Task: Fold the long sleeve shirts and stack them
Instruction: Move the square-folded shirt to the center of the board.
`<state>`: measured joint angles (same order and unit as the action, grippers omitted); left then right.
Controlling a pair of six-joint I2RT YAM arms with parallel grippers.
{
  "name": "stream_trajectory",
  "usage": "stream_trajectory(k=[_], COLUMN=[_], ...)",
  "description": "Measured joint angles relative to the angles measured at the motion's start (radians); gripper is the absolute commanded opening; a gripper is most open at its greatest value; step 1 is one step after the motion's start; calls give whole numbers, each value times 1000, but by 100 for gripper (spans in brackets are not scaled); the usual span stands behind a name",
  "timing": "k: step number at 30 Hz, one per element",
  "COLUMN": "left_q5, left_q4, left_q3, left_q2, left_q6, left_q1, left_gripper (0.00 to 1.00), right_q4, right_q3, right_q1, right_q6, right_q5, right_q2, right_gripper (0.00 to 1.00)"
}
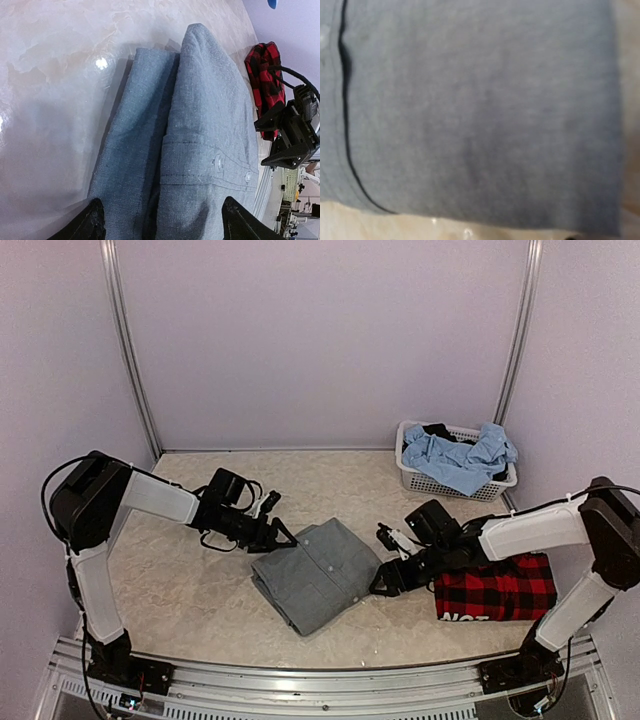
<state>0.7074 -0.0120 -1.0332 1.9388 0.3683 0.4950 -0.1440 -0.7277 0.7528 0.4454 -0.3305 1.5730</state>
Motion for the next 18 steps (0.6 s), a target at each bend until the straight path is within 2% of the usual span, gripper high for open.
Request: stream_trajectory(k=[5, 9, 12, 15, 18], left_q5=[2, 7, 14, 5, -37], left_q4=[-26, -70, -90, -85, -61], left_q3=[34, 127, 191, 231, 239], left_q2=[-8, -64, -105, -146, -178], left_q6=[-1, 22, 50, 77, 98], left_q1=[9, 40, 92, 144, 152], left_gripper=[67, 64, 64, 69, 71], right_q4=[0, 0, -14, -22, -26], right_q3=[3, 19, 27, 28, 41], right_q1=[0, 5, 5, 5, 5], right_q6=[26, 43, 47, 52, 66], right_q5=[30, 37, 46, 49, 53], right_q2=[-37, -57, -72, -82, -100], right_gripper=[68, 68, 68, 68, 68])
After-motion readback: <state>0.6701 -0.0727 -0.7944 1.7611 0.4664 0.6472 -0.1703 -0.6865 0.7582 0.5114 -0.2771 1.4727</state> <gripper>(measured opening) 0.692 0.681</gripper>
